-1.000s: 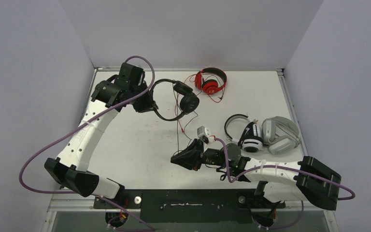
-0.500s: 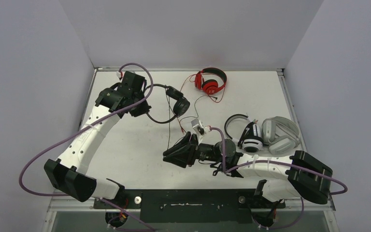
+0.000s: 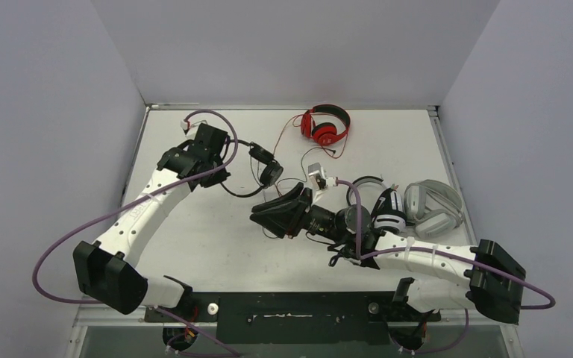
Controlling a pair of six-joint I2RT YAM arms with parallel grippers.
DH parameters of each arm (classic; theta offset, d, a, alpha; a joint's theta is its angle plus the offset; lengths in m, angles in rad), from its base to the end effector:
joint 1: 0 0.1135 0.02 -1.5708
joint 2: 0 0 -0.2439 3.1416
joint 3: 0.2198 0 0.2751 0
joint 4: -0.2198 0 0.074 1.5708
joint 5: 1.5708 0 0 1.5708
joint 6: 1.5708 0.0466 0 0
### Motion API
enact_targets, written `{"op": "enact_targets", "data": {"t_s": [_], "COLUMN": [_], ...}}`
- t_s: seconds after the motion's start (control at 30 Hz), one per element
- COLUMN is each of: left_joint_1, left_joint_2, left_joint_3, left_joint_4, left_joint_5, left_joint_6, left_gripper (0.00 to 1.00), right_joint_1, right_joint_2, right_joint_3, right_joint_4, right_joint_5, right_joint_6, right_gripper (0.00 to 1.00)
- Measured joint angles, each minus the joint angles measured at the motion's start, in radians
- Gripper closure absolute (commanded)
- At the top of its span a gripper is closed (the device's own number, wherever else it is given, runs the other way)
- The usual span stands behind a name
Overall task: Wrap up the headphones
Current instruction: Wrap the headphones cable around the headphones.
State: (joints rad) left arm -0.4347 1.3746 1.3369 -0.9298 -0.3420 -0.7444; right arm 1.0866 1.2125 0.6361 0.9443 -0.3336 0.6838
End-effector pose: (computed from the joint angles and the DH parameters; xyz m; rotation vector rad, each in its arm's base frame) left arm 0.2877 -0.1163 0.3055 -0.5093 2.4068 -0.0724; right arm 0.1273 0.2747 0.2883 -0.6098 1.2887 1.7093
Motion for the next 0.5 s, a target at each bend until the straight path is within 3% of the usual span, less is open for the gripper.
{"op": "enact_targets", "data": {"t_s": [0.13,0.27,0.5], "left_joint_1": [0.000,0.000,0.000], "left_joint_2": [-0.027,-0.056,-0.067], "left_joint_3": [-0.035,-0.037,0.034], "left_joint_4": [0.005,0.009,-0.050], "left_joint_5": [-0.048,-0.079,-0.048], "left_joint_6": [0.024,0.035,0.046], "left_gripper": [1.00,1.00,1.00], "right_joint_1": [-0.003,-0.014,-0.019], "right_joint_2": [-0.035,-0.047,-0.133], "right_joint_3": [0.017,0.017,-0.042], "right_joint_4": [-0.042,-0.109,-0.312], "right_joint_5": [0.050,0.092,0.218], "right_joint_6": [-0.019,-0.051,-0.203], "right_gripper": [0.72,0.65,0.43]}}
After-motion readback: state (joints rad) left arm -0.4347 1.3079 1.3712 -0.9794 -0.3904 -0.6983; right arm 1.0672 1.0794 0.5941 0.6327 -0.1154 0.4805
